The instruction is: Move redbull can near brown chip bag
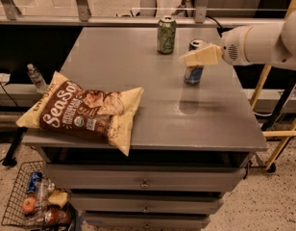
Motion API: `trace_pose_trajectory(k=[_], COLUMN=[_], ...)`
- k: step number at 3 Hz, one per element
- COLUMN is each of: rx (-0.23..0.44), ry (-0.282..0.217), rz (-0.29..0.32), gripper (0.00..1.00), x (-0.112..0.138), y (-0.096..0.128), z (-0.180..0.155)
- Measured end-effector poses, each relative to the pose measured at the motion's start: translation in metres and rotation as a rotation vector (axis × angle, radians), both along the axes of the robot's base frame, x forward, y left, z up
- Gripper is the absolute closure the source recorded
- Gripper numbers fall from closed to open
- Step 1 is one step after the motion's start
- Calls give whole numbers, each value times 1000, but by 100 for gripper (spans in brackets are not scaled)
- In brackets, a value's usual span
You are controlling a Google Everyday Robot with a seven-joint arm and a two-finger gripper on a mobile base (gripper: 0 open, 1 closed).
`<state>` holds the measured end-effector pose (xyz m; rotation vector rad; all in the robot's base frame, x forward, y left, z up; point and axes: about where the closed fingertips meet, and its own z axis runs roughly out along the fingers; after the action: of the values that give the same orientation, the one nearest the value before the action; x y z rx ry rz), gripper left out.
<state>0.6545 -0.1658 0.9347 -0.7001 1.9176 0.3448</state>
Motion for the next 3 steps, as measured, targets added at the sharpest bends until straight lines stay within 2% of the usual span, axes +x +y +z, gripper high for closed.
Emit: trace_pose_trajectory(k=[2,3], rx=[31,16], ry=[16,1], rz=[13,2], gripper=[41,65], x=[26,29], y=[25,22], z=[-25,-22])
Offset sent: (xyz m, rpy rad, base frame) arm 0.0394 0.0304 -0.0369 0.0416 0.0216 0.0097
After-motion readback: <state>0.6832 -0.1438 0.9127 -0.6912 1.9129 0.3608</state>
